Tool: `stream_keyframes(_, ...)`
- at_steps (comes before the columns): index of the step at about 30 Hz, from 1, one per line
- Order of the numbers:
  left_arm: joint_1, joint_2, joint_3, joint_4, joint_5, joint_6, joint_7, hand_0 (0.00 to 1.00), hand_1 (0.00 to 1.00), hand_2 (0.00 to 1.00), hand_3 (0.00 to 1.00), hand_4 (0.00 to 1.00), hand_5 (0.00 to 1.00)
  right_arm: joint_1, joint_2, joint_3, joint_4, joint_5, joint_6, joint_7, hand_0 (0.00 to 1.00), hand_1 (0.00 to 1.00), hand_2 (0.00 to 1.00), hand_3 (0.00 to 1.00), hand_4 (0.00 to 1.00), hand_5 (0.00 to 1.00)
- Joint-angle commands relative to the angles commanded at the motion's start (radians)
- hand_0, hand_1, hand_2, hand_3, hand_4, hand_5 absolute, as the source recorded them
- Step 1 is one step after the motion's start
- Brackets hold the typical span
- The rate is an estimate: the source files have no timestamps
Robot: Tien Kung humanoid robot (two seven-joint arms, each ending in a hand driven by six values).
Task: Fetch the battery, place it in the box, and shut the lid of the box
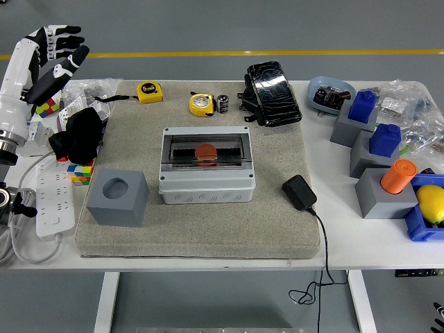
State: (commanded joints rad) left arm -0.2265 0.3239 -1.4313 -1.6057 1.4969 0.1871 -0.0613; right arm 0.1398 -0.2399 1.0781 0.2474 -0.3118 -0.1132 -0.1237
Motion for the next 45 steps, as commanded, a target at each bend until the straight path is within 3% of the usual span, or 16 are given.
stream_keyframes(45,0.001,0.005,0.000,-0.015,0.002,-0.007,0.010,0.605,0.680,0.671,0.717,0.998,0.747,-0.007,0.000,-0.003,0.002,0.001,0.000,0.000,0.631,0.665,0.662,0.544,0.958,0.466)
